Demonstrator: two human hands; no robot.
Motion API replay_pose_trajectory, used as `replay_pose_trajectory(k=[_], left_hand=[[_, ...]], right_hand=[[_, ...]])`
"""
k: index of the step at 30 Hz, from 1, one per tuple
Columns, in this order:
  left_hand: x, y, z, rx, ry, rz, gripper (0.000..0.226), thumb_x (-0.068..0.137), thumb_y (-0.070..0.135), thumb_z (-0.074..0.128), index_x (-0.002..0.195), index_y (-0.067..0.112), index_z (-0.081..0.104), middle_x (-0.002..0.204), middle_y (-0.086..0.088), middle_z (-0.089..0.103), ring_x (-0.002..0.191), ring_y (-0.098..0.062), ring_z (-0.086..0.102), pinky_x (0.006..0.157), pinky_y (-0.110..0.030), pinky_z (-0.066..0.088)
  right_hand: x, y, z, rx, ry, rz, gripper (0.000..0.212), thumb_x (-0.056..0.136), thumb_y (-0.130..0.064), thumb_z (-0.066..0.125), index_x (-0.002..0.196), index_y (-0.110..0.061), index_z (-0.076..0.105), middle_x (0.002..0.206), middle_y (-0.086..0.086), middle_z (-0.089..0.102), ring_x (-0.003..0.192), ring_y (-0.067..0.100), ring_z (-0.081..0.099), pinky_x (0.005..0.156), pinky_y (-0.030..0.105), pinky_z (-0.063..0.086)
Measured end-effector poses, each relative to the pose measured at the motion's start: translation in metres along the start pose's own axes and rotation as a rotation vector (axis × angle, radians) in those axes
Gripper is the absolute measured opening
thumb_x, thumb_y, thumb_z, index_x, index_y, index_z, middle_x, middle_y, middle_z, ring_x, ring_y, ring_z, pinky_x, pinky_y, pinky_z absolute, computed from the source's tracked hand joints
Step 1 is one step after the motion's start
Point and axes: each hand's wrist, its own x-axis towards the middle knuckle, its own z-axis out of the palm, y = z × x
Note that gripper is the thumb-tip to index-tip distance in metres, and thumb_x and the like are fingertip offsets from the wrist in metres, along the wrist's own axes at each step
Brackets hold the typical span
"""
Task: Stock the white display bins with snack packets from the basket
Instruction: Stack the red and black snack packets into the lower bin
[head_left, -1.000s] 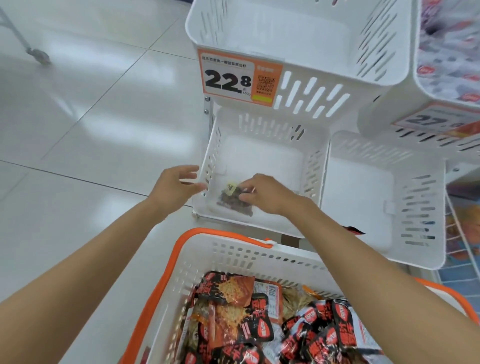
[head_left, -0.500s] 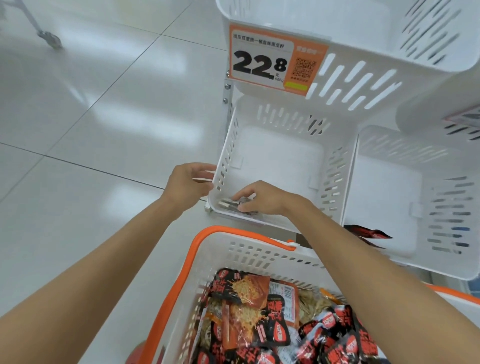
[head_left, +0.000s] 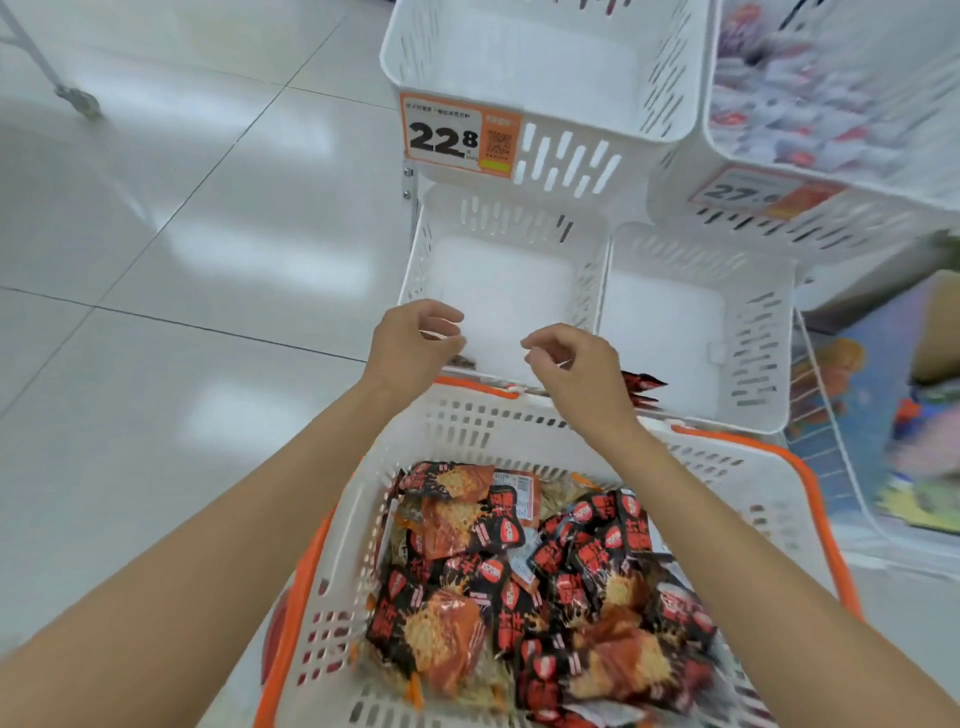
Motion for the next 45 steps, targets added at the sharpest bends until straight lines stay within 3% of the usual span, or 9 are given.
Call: replay_pose_trajectory(k=[4, 9, 12, 22, 27, 32, 36, 41, 45], left_hand=[[-0.053, -0.007, 0.004, -0.025, -0.085, 0.01, 0.016, 0.084, 0.005, 0.071, 0.091, 0.02, 0.07, 0.079, 0.003, 0.066, 0.068, -0.007, 0.061, 0.063, -0.025, 0.05], [-0.09, -0.024, -0.006, -0.003, -0.091, -0.067, 0.016, 0.087, -0.001, 0.066, 0.101, 0.007, 0.067, 0.082, 0.001, 0.063, 0.066, -0.002, 0.059, 0.055, -0.01, 0.048], [-0.096, -0.025, -0.007, -0.017, -0.162, -0.129, 0.019, 0.088, 0.0, 0.064, 0.106, 0.007, 0.065, 0.088, -0.003, 0.063, 0.074, -0.014, 0.058, 0.056, -0.012, 0.05], [-0.094, -0.019, 0.024, 0.027, -0.259, -0.176, 0.028, 0.086, -0.002, 0.065, 0.113, 0.003, 0.065, 0.099, -0.008, 0.065, 0.087, -0.021, 0.061, 0.085, -0.038, 0.054], [-0.09, -0.018, 0.035, 0.031, -0.278, -0.155, 0.03, 0.084, -0.007, 0.064, 0.112, 0.005, 0.064, 0.106, -0.014, 0.064, 0.094, -0.026, 0.059, 0.088, -0.04, 0.051], [-0.098, -0.016, 0.053, 0.407, -0.659, -0.111, 0.086, 0.079, 0.007, 0.075, 0.151, 0.02, 0.03, 0.151, -0.002, 0.037, 0.138, -0.021, 0.036, 0.099, -0.029, 0.038], [-0.109, -0.029, 0.063, 0.175, -0.648, -0.194, 0.052, 0.073, 0.01, 0.082, 0.121, 0.018, 0.063, 0.122, 0.0, 0.065, 0.116, -0.021, 0.06, 0.098, -0.037, 0.049], [-0.107, -0.046, 0.058, 0.004, -0.425, -0.347, 0.046, 0.073, 0.019, 0.084, 0.114, 0.016, 0.064, 0.105, 0.0, 0.069, 0.1, -0.019, 0.063, 0.095, -0.035, 0.045], [-0.106, -0.051, 0.055, -0.104, -0.399, -0.441, 0.042, 0.081, 0.023, 0.076, 0.12, 0.017, 0.062, 0.119, -0.002, 0.067, 0.118, -0.025, 0.055, 0.109, -0.049, 0.032]], right_hand=[[-0.068, 0.032, 0.012, -0.112, -0.252, 0.291, 0.017, 0.094, -0.02, 0.059, 0.107, -0.018, 0.068, 0.107, 0.0, 0.07, 0.095, 0.013, 0.063, 0.088, 0.03, 0.051], [-0.094, 0.087, 0.062, -0.187, -0.442, 0.511, 0.09, 0.089, -0.036, 0.068, 0.155, -0.009, 0.013, 0.146, 0.007, 0.046, 0.133, 0.029, 0.045, 0.109, 0.042, 0.04], [-0.096, 0.105, 0.08, -0.316, -0.354, 0.443, 0.073, 0.088, -0.024, 0.069, 0.149, -0.007, 0.031, 0.118, 0.01, 0.064, 0.114, 0.026, 0.058, 0.102, 0.045, 0.045], [-0.098, 0.125, 0.089, -0.63, -0.437, 0.229, 0.073, 0.085, -0.044, 0.069, 0.144, -0.012, 0.041, 0.15, 0.011, 0.037, 0.14, 0.031, 0.031, 0.112, 0.045, 0.032], [-0.099, 0.115, 0.074, -0.452, -0.435, 0.251, 0.079, 0.08, -0.025, 0.079, 0.144, -0.01, 0.036, 0.145, 0.012, 0.044, 0.128, 0.027, 0.045, 0.101, 0.035, 0.041], [-0.106, 0.065, 0.004, 0.079, -0.347, 0.271, 0.06, 0.086, -0.003, 0.069, 0.137, -0.023, 0.045, 0.129, 0.006, 0.048, 0.105, 0.016, 0.053, 0.077, 0.03, 0.05], [-0.11, 0.071, -0.048, 0.235, -0.34, 0.284, 0.064, 0.094, -0.027, 0.063, 0.147, -0.039, 0.03, 0.128, -0.003, 0.055, 0.108, 0.015, 0.064, 0.094, 0.027, 0.048], [-0.126, 0.15, -0.038, -0.579, -0.568, 0.149, 0.087, 0.089, -0.025, 0.069, 0.156, -0.028, 0.013, 0.159, 0.001, 0.028, 0.148, 0.024, 0.02, 0.119, 0.041, 0.02], [-0.129, 0.167, -0.022, -1.009, -0.615, -0.073, 0.082, 0.082, -0.034, 0.076, 0.149, -0.015, 0.032, 0.144, 0.009, 0.041, 0.136, 0.029, 0.031, 0.116, 0.038, 0.019]])
